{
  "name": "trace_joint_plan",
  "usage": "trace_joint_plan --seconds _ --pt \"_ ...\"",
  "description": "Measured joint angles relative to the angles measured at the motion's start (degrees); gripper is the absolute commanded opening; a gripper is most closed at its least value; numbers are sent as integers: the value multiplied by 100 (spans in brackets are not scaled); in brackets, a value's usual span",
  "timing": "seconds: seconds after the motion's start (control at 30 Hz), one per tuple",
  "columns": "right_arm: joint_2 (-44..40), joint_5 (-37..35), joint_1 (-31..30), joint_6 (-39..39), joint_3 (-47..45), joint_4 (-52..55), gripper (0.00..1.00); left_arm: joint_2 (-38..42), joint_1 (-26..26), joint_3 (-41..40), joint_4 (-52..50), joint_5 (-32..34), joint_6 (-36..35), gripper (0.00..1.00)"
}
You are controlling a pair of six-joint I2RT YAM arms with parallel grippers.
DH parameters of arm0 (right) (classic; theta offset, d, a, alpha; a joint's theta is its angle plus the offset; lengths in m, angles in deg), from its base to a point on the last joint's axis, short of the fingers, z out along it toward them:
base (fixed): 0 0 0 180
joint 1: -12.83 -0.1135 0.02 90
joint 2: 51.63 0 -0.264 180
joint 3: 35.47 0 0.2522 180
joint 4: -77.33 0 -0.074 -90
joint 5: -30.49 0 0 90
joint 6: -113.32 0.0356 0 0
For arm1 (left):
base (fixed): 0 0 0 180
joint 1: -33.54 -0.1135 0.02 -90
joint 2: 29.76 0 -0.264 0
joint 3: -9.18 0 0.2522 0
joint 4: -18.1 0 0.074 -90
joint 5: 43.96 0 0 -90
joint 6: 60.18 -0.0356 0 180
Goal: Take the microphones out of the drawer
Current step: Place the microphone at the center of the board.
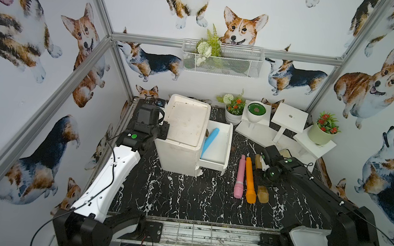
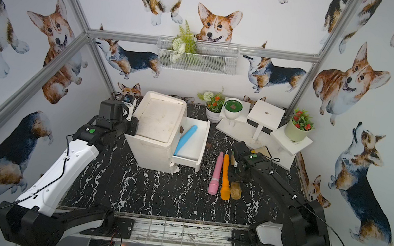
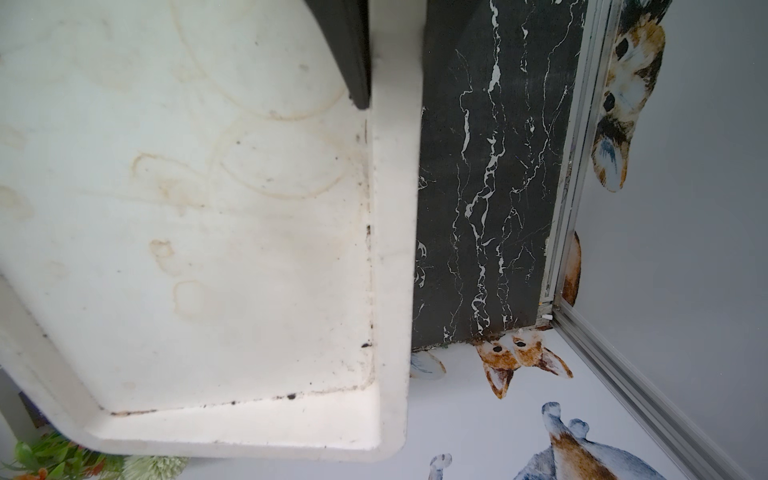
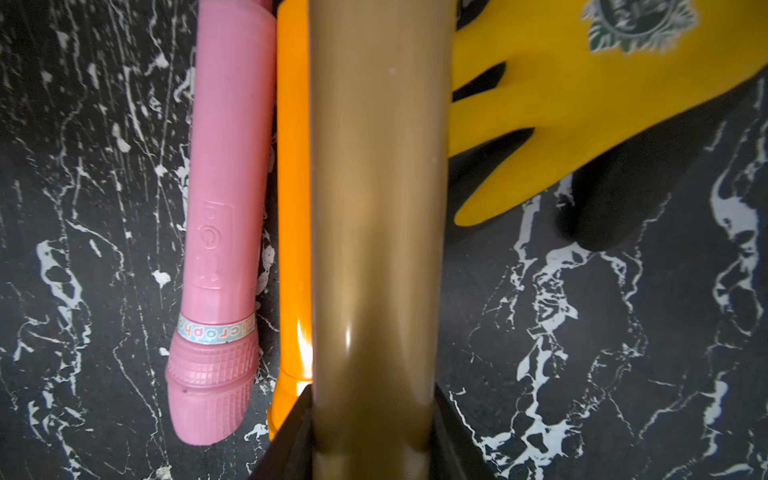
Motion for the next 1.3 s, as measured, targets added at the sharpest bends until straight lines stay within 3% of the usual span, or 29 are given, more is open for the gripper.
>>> trace_joint_plan --seconds 0.9,1.3 --pt "929 -114 0 -520 111 -485 16 28 9 -26 37 20 -9 0" --pt "1169 173 -72 -402 55 -824 22 7 11 2 4 26 -2 0"
